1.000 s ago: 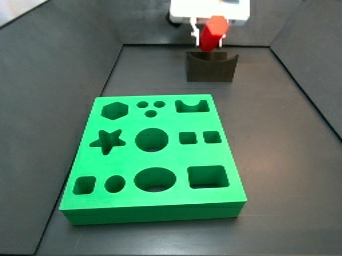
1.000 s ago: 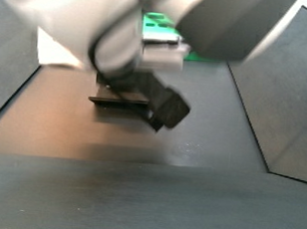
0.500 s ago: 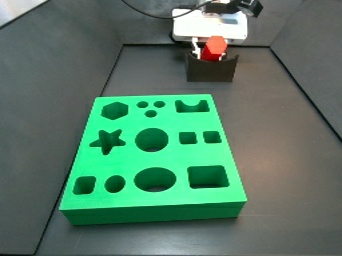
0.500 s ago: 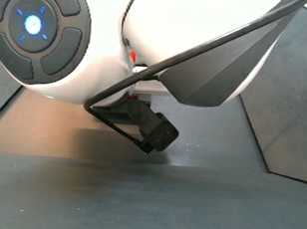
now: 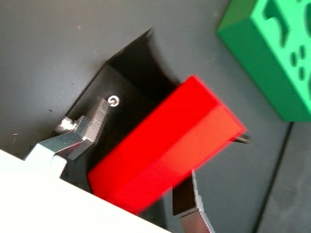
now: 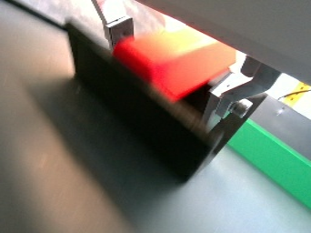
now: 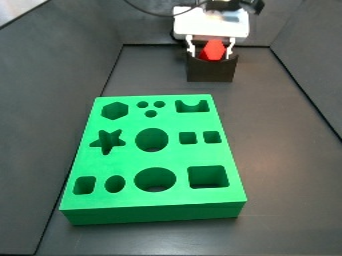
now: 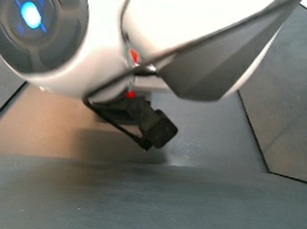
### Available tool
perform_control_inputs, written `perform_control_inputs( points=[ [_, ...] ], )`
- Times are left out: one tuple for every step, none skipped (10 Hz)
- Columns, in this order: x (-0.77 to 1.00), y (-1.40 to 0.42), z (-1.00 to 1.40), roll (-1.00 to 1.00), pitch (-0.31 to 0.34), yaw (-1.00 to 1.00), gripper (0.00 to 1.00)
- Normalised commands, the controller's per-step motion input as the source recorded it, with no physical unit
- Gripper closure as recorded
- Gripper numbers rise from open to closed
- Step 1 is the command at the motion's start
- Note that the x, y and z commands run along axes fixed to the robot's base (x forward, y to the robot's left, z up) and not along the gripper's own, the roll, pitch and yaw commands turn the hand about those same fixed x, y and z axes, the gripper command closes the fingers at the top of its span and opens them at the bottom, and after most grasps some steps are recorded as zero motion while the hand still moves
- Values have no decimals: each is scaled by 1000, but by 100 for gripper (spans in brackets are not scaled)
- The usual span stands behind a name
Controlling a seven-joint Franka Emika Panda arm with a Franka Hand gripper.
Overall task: Pick up the hexagon object. Move up. Place the hexagon object on the fixture. Regrasp the hexagon object. Move to above the board. Insert the hexagon object.
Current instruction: Regrasp the hexagon object.
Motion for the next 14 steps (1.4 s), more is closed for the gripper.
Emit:
perform_control_inputs(
  points=[
    [-21,-5,1000,50,12,10,0],
    [-34,-8,1000,59,15,14,0],
    [-39,-7,1000,60,25,16,0],
    [-38,-3,901,54,40,15,0],
    [-29,5,660,49,58,9,0],
    [-26,4,472,48,70,3,0],
    [-26,6,286,48,75,-6,0],
    [-88,-969,1000,1000,53,23,0],
    [-86,-1000,993,1000,53,22,0],
    [-115,-1000,989,1000,40,21,0],
    [-141,-980,933,1000,31,20,0],
    [-102,-767,656,1000,27,20,0],
    [-77,-649,507,1000,27,20,0],
    [-39,-391,188,1000,26,20,0]
  ],
)
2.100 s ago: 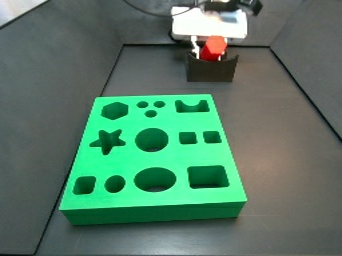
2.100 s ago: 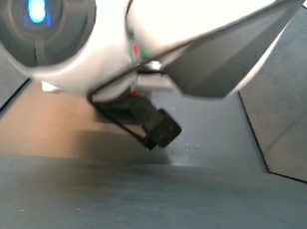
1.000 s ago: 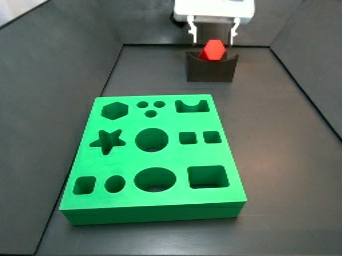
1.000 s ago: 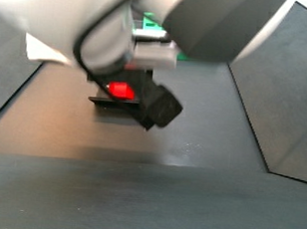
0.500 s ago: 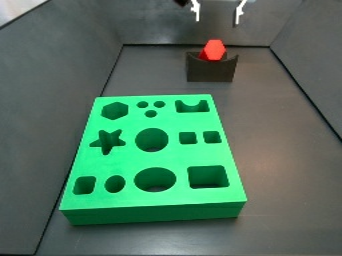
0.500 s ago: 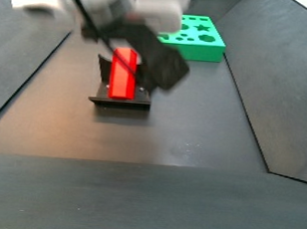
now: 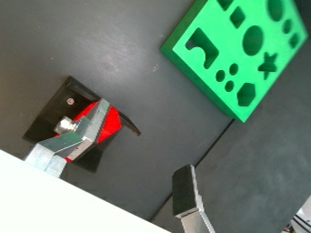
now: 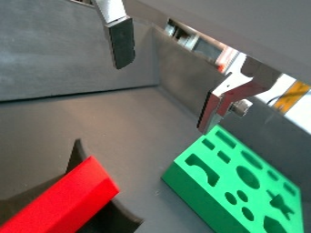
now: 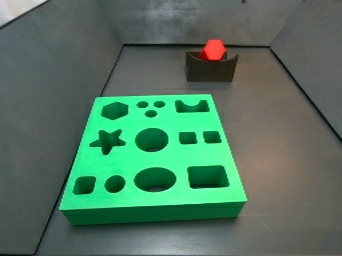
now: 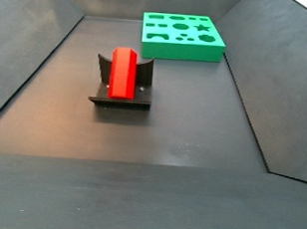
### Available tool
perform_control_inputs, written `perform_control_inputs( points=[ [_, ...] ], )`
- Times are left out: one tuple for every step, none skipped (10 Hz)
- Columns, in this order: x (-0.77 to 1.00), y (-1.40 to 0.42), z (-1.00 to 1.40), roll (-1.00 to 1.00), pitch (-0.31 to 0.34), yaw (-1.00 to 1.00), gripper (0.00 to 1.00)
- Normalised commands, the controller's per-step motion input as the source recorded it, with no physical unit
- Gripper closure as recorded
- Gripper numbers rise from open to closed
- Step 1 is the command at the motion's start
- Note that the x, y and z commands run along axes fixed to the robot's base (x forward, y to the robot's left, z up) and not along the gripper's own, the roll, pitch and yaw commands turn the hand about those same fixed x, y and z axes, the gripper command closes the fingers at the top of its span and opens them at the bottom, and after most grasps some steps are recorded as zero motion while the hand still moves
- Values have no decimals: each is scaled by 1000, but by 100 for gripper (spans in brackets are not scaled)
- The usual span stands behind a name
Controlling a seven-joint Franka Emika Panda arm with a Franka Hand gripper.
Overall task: Pick up the hexagon object. Move up. Place the hexagon object on the fixture. Regrasp the hexagon object. Move to above the board. Insert the hexagon object.
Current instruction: Regrasp the hexagon object.
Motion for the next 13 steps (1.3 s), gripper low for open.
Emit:
perform_control_inputs(
  points=[
    [-14,-192,25,1000,24,20,0],
    [-10,5,10,1000,25,21,0],
    [-10,-19,1,1000,21,21,0],
    [-16,-37,8,1000,17,22,0],
    [-19,-22,10,1000,12,23,0],
    [-18,-20,3,1000,7,24,0],
    [-15,-18,-2,1000,3,26,0],
    [-15,-17,-1,1000,0,27,0],
    [-15,-14,3,1000,2,28,0],
    [-10,-18,10,1000,5,30,0],
    [3,-22,6,1000,11,32,0],
    [10,-20,-3,1000,14,33,0],
    [32,-24,-12,1000,26,38,0]
  ],
)
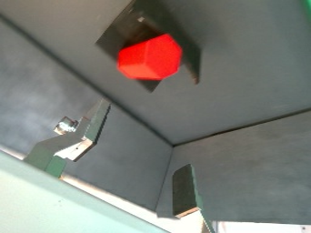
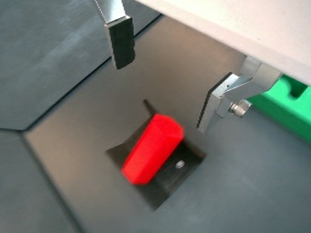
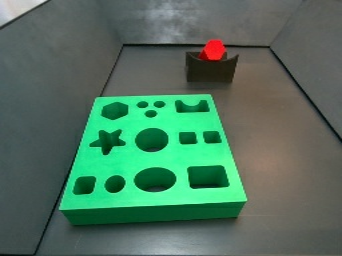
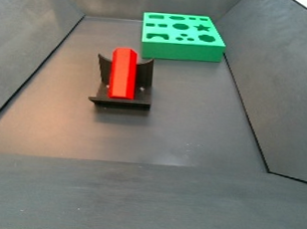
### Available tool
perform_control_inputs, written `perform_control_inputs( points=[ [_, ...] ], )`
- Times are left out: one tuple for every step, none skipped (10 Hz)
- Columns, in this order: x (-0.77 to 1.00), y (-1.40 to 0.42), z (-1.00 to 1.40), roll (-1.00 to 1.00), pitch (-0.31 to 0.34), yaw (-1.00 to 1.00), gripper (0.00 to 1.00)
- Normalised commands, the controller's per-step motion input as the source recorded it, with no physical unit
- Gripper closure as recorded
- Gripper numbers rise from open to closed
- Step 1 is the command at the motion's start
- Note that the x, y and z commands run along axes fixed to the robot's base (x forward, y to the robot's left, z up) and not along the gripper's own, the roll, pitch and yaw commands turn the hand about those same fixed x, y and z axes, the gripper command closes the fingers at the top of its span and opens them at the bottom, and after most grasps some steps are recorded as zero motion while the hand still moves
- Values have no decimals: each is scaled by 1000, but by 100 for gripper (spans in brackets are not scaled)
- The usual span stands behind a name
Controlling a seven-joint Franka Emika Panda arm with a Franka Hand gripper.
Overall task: Pick up the hexagon object. Move up. Place the hexagon object on the fixture. Regrasp the hexagon object. Move to above the board. Insert the hexagon object.
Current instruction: Regrasp the hexagon object.
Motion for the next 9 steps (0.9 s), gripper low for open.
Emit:
perform_control_inputs(
  points=[
    [40,-24,-10,1000,32,40,0],
    [54,-27,-13,1000,50,46,0],
    [76,-28,-18,1000,72,55,0],
    [86,-34,-14,1000,95,66,0],
    [93,-37,-12,1000,112,75,0],
    [107,-40,-19,1000,165,115,0],
    [110,-40,-23,930,176,131,0],
    [109,-46,-19,683,163,155,0],
    [109,-46,-22,495,146,173,0]
  ],
)
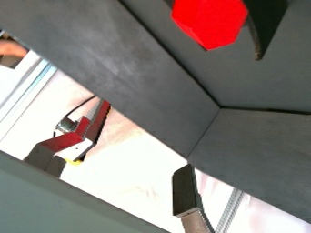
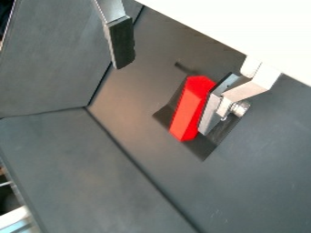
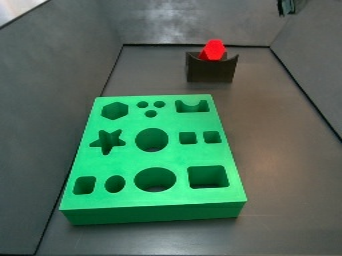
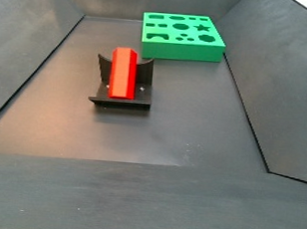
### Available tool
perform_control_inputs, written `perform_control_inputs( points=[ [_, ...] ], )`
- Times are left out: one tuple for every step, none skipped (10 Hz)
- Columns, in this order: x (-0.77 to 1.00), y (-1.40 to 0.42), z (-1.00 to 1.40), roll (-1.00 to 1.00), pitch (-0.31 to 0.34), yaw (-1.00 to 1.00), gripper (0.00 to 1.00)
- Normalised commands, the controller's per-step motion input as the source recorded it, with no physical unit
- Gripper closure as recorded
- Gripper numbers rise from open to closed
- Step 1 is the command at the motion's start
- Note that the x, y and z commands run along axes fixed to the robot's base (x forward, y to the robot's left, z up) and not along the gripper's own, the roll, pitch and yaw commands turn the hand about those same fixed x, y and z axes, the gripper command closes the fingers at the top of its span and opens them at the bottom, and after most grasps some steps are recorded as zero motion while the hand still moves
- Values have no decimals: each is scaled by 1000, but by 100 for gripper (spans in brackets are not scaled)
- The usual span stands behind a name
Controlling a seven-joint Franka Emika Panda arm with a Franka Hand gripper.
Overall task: Pick up the hexagon object. Move up. Place the hexagon object on the fixture. Regrasp the hexagon object. Move to above the board. Insert the hexagon object.
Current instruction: Regrasp the hexagon object.
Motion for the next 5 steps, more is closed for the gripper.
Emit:
perform_control_inputs(
  points=[
    [105,-36,-14,276,119,190,0],
    [37,75,-1000,253,102,160,0],
    [38,73,-1000,240,68,165,0],
    [47,63,-1000,215,40,162,0],
    [60,56,-1000,170,16,152,0]
  ],
)
